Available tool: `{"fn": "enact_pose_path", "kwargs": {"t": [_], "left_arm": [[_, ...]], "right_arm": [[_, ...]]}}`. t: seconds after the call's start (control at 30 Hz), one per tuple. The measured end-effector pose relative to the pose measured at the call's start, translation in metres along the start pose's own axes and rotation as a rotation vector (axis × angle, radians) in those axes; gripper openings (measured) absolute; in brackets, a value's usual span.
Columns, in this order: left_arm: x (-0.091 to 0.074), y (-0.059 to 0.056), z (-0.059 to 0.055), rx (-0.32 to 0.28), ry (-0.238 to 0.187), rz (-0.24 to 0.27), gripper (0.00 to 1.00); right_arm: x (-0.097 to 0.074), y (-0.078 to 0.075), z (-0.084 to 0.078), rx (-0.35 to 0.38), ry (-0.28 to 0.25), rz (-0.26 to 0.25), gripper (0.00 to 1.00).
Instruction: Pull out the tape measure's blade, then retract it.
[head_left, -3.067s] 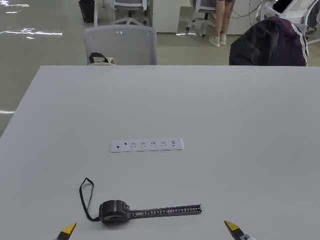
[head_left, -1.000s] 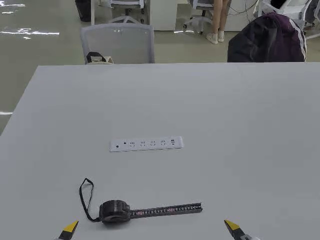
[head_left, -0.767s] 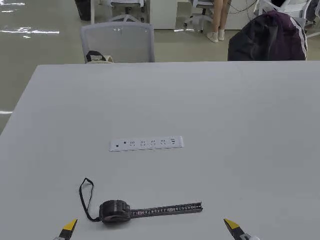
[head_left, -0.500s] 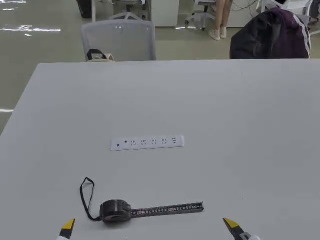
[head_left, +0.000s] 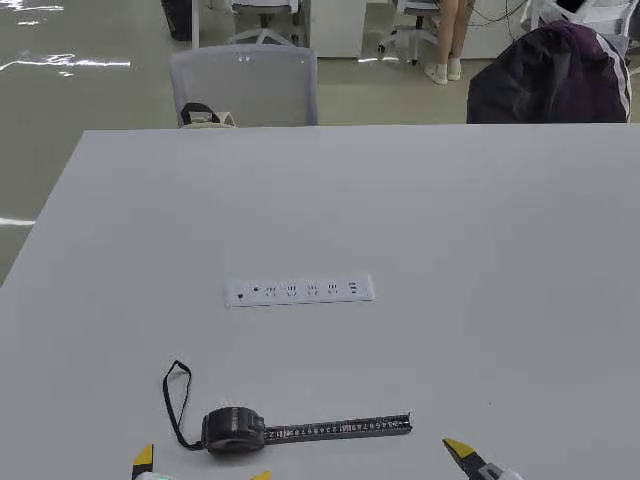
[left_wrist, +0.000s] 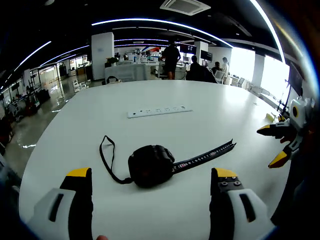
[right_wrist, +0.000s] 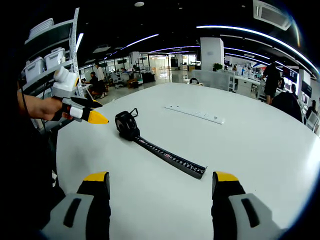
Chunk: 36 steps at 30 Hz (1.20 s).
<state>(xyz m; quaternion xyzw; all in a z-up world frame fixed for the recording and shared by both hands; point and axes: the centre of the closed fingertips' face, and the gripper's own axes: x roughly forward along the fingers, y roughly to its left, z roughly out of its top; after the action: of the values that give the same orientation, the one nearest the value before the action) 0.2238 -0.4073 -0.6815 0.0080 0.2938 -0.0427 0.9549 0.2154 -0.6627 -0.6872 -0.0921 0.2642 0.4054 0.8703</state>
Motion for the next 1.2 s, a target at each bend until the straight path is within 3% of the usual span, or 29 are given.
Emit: {"fn": "enact_pose_path", "kwargs": {"t": [0.13,0.4,0.47,0.67,0.93,1.2], "left_arm": [[0.009,-0.001,-0.008,-0.027,0.008,0.020,0.98],[0.022,-0.005,-0.017,-0.060,0.014,0.034,0.96],[0.020,-0.003,-0.014,-0.075,0.012,0.054,0.96],[0.035,0.003,-0.015,-0.114,-0.013,0.116,0.94],[0.054,-0.007,-0.015,-0.116,-0.021,0.140,0.87],[0.064,-0.004,-0.013,-0.154,-0.015,0.175,0.85]], "right_arm": [[0.004,-0.008,0.000,-0.030,-0.005,0.019,0.83],[0.015,-0.018,-0.009,-0.153,0.025,0.110,0.74],[0.017,-0.021,-0.011,-0.161,0.031,0.122,0.73],[0.026,-0.030,-0.016,-0.218,0.052,0.176,0.68],[0.037,-0.045,-0.018,-0.277,0.078,0.250,0.58],[0.047,-0.061,-0.020,-0.341,0.116,0.322,0.50]]}}
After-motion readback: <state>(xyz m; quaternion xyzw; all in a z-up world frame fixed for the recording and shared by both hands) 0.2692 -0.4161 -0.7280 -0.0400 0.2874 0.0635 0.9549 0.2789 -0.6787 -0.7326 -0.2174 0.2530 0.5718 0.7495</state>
